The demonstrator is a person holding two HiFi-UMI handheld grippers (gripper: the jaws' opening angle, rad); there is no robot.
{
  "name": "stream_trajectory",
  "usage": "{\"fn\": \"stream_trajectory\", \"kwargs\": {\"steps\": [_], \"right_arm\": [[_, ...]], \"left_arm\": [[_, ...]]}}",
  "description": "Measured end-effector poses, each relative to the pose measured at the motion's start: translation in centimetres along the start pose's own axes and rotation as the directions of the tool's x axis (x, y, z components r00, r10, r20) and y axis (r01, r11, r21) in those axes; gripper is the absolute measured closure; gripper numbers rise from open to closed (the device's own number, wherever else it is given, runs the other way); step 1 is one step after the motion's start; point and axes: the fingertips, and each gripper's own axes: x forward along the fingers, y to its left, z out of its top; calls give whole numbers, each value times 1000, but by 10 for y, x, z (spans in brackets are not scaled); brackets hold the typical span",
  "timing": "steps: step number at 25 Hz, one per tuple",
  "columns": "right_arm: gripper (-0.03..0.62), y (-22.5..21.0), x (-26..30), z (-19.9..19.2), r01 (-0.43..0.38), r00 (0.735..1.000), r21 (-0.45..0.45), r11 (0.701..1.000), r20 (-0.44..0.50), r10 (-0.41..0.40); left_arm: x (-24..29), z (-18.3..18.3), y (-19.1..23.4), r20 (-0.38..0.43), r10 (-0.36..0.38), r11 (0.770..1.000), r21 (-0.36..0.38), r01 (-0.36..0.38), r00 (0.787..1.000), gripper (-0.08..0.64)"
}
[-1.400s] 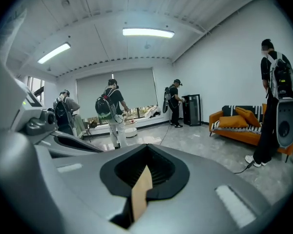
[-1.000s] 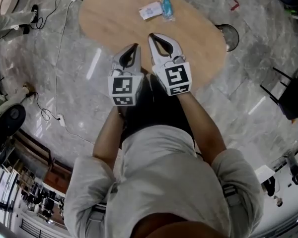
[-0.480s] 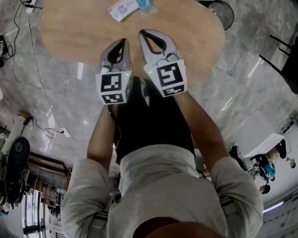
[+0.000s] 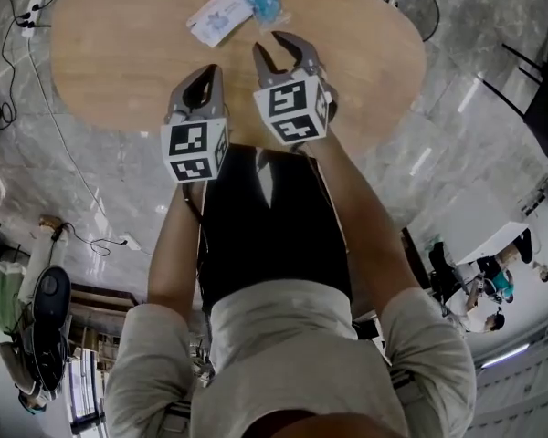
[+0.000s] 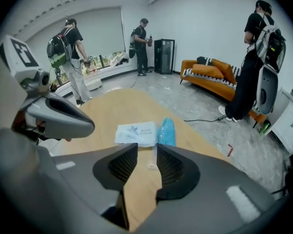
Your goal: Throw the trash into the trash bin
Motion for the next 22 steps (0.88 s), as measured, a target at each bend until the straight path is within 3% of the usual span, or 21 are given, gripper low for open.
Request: {"fn": "stream_trajectory", "kwargs": {"steps": [6,13,15,17,22], "right_arm": [[465,-28,50,-2,44,993,4,999,-113,-43],[470,-42,86,-15,87,970,-57,995,-224,-97],[497,-41,94,-21,89,963,-65,994,-248,-103],[570,-42,99,-25,103,958,-98,990,-258,-125],[583,-41,97,-21,106,963,-87,991,-241,-124]], "left_arm": [[22,10,26,-32,-13,993,117,16,999,541],[27,7,37,-62,-48,988,141,56,997,541],[24,5,39,-69,-54,988,139,63,996,541],[20,3,42,-72,-57,988,138,67,996,541],[15,4,48,-60,-56,988,139,64,997,541]]}}
